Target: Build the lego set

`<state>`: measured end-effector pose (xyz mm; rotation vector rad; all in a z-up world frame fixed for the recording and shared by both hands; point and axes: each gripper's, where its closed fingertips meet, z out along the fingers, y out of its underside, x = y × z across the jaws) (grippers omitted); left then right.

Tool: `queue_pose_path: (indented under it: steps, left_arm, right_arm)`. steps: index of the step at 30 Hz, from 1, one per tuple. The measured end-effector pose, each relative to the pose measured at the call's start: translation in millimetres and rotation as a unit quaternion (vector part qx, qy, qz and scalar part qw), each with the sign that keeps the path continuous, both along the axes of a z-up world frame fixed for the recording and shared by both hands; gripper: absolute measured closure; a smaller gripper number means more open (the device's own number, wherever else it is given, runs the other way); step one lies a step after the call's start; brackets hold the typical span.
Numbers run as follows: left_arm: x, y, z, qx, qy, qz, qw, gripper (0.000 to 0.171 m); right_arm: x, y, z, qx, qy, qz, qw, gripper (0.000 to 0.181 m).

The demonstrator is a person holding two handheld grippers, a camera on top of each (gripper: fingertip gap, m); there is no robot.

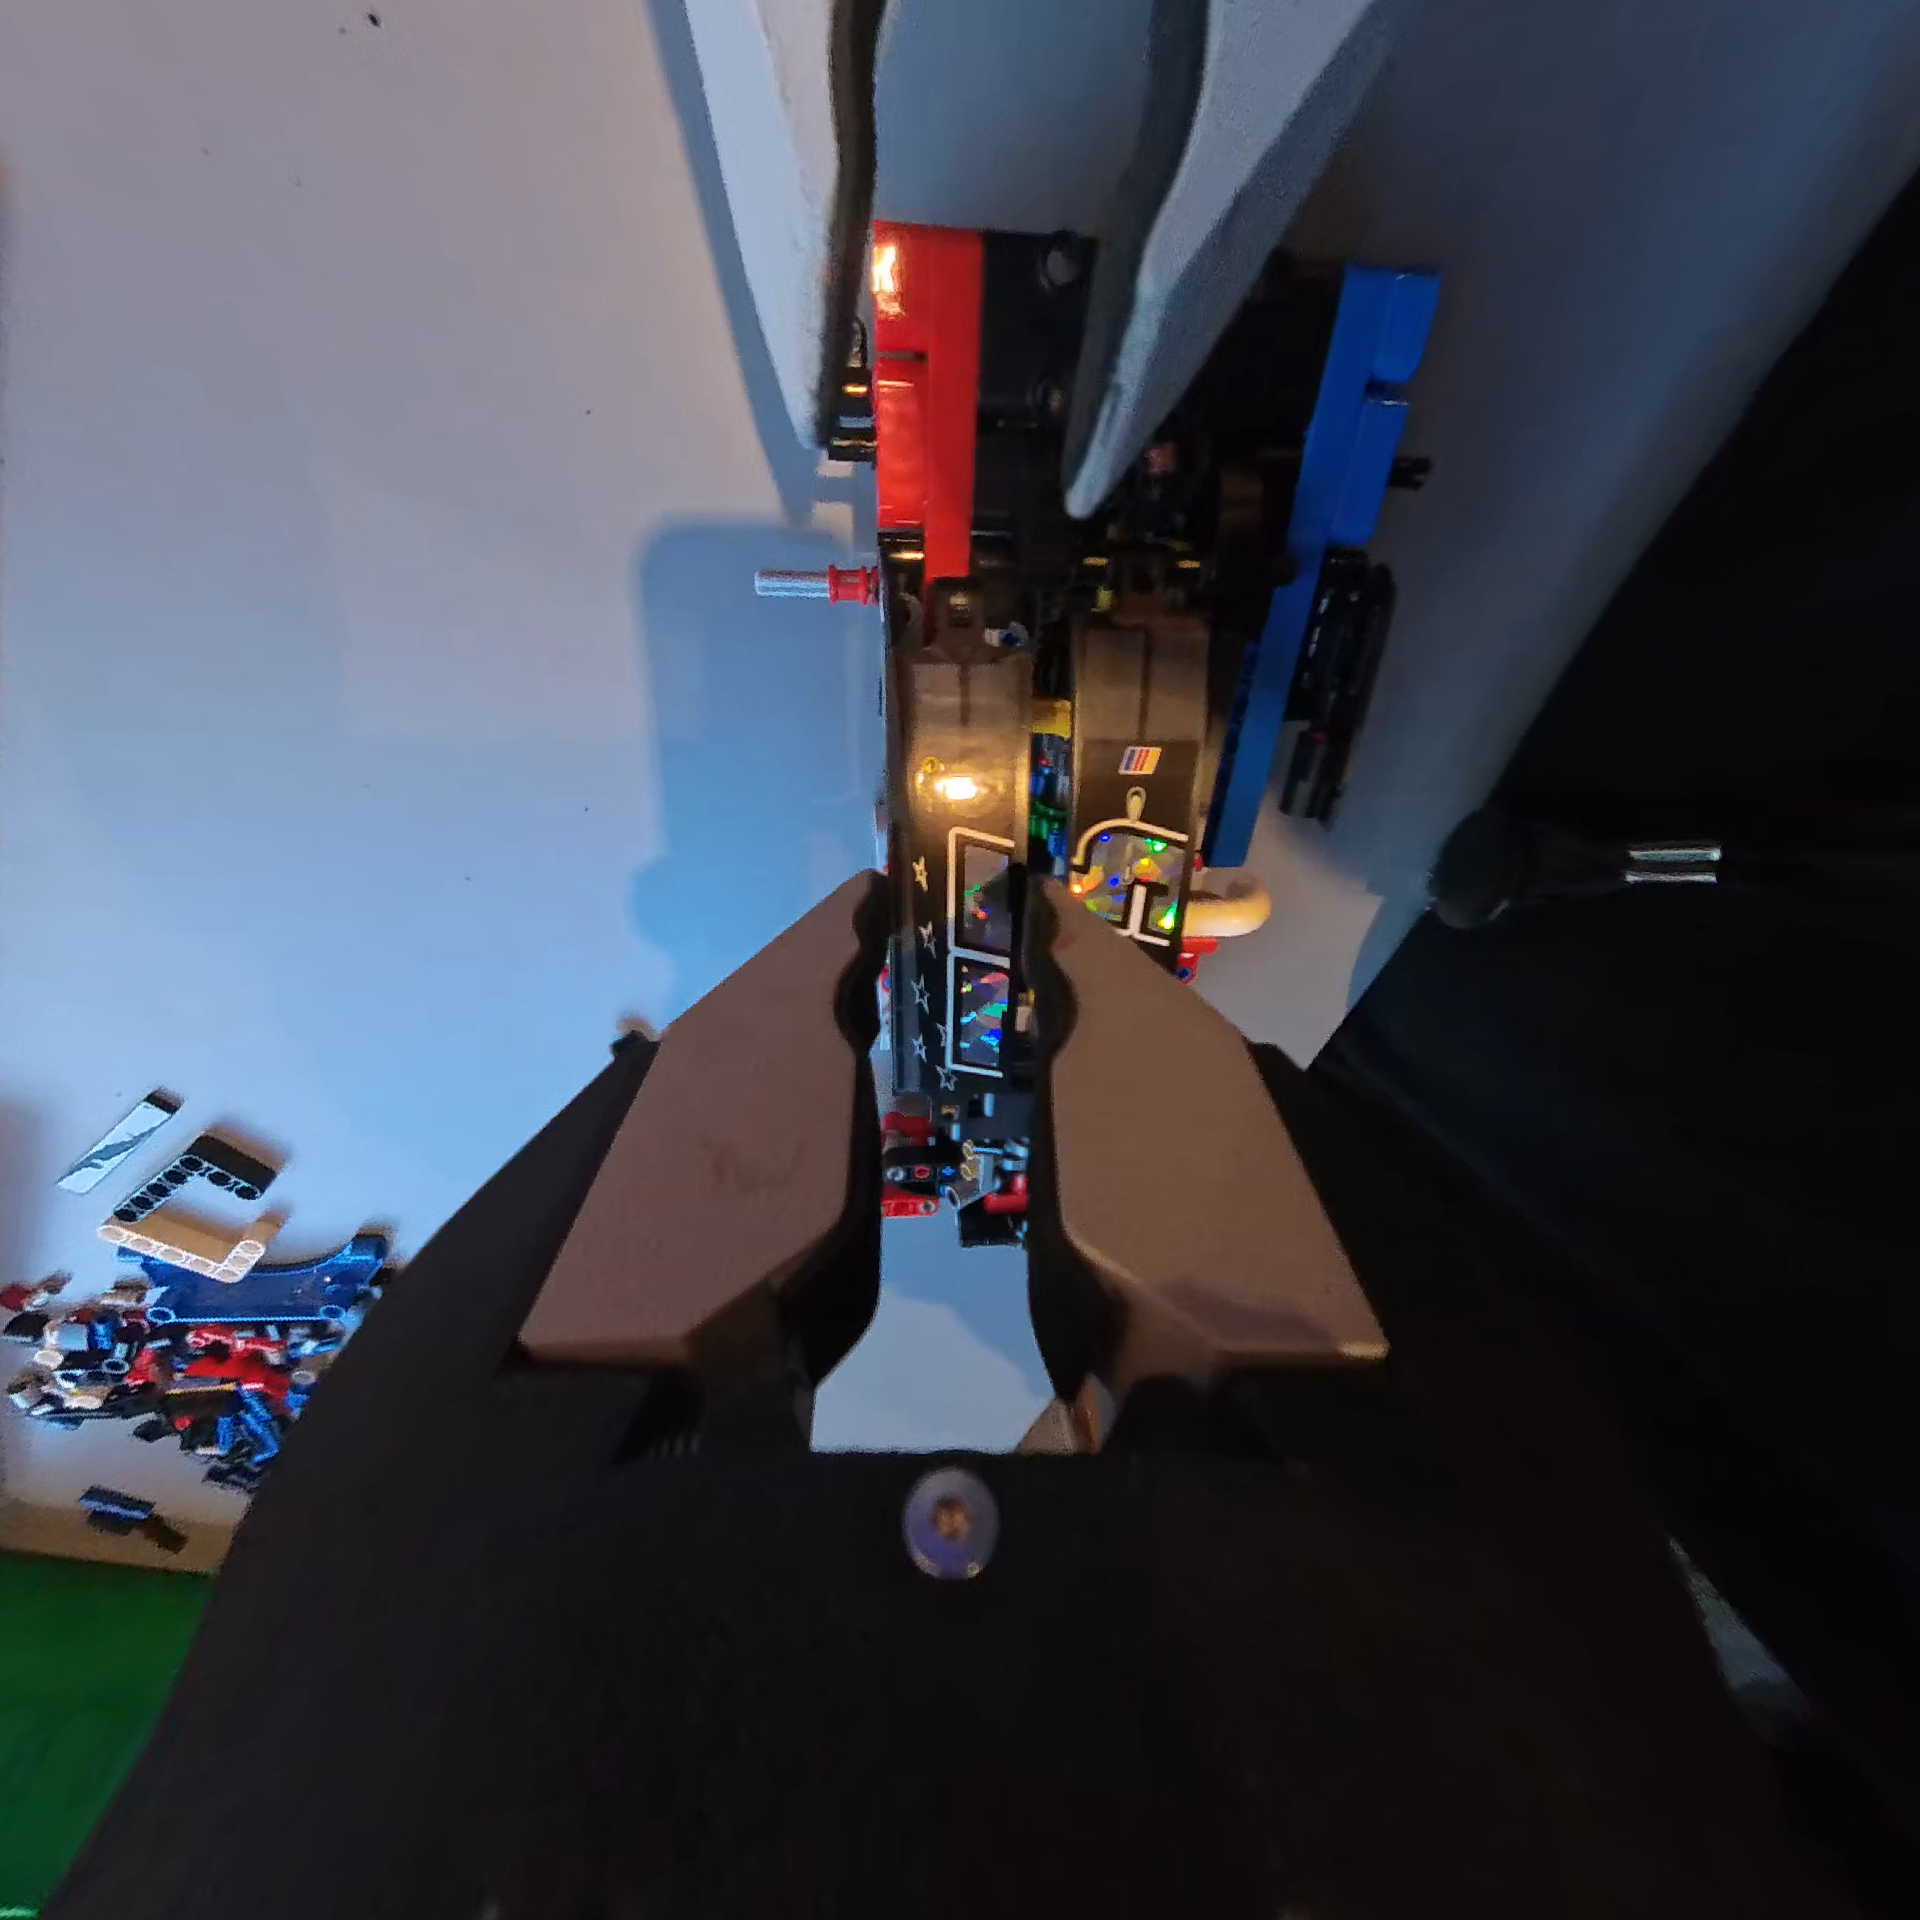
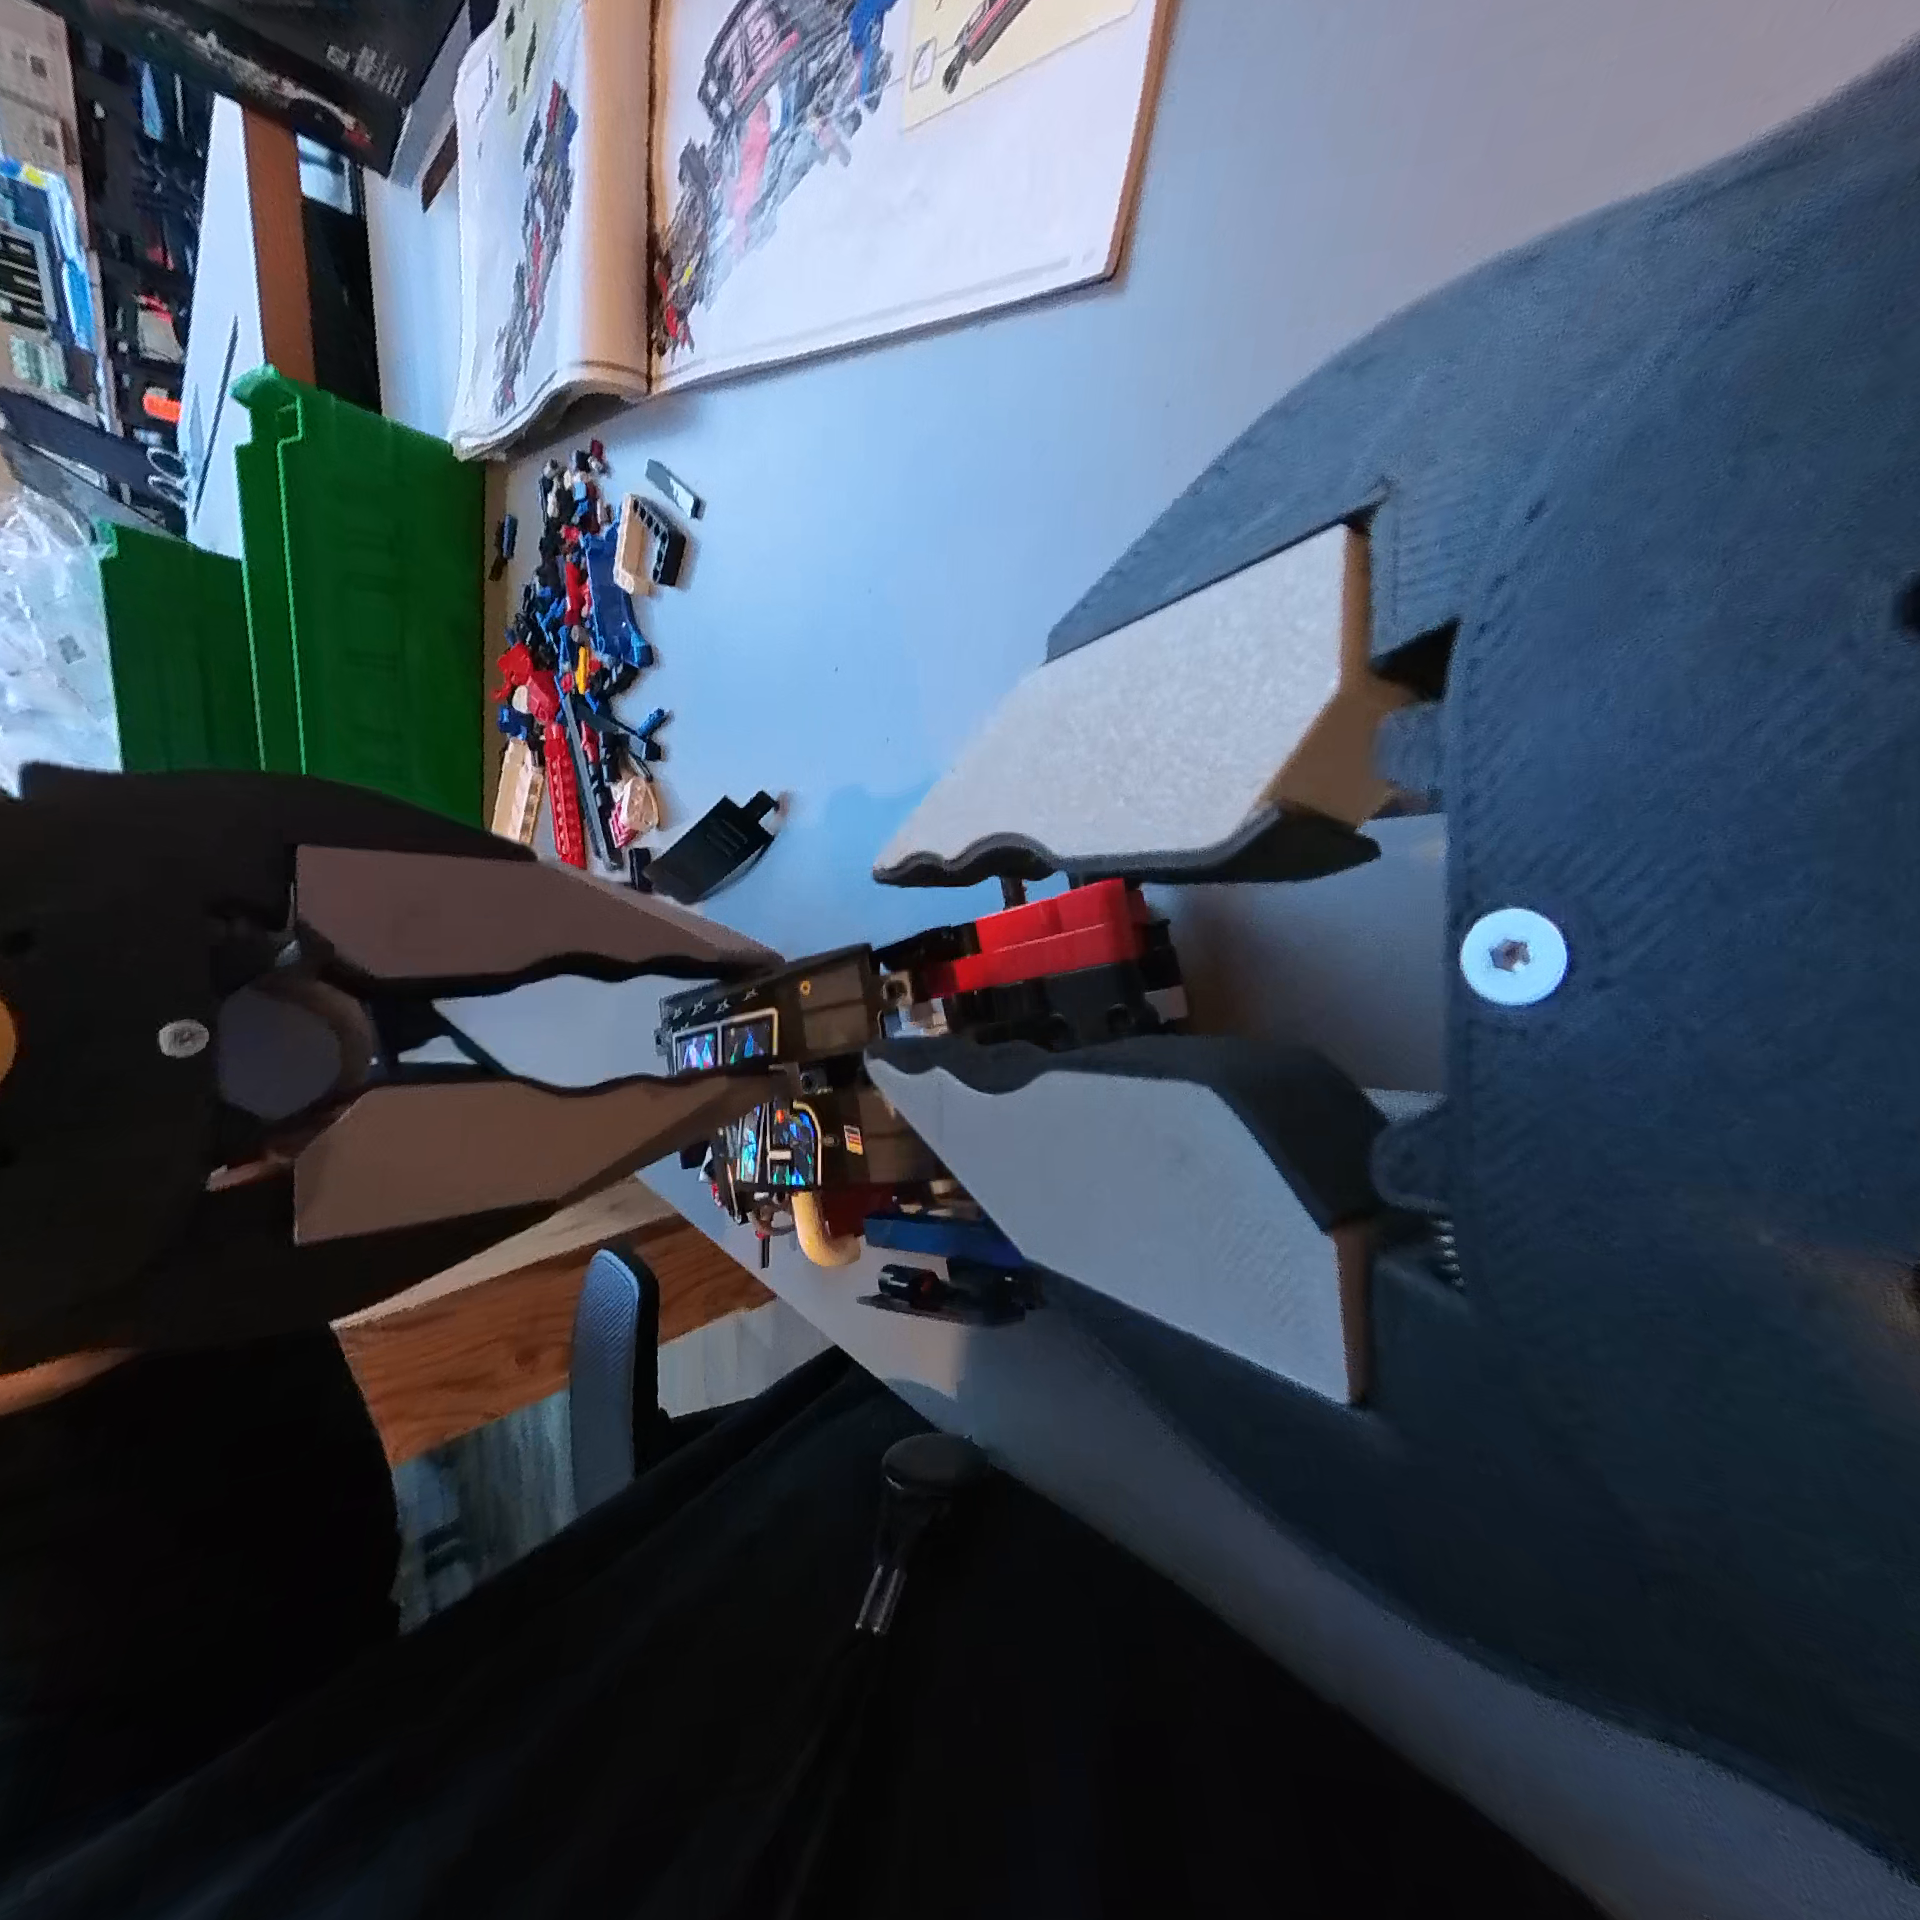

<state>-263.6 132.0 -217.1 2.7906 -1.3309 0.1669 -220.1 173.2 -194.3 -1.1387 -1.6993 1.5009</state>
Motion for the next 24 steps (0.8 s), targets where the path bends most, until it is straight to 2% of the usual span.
queue_pose_path:
  steps: [7, 13, 17, 24]
  left_arm:
    - [3.7, 0.9, -6.4, -0.007, -0.017, -0.003, 1.000, 0.149]
    - [8.4, 1.7, -7.5, -0.017, -0.043, -0.001, 0.999, 0.149]
    - [10.3, 1.4, -7.8, -0.031, -0.061, 0.009, 0.998, 0.149]
    - [14.9, 1.1, -6.4, -0.040, -0.085, 0.001, 0.996, 0.148]
  right_arm:
    - [-7.2, -11.3, -10.0, 0.030, -0.026, 0.004, 0.999, 0.156]
    - [-0.5, -13.0, -7.9, 0.006, -0.028, 0.035, 0.999, 0.159]
    - [-3.4, -8.3, -14.9, 0.015, -0.051, 0.022, 0.998, 0.172]
    - [-5.0, -14.5, -24.8, 0.051, -0.071, 0.027, 0.996, 0.164]
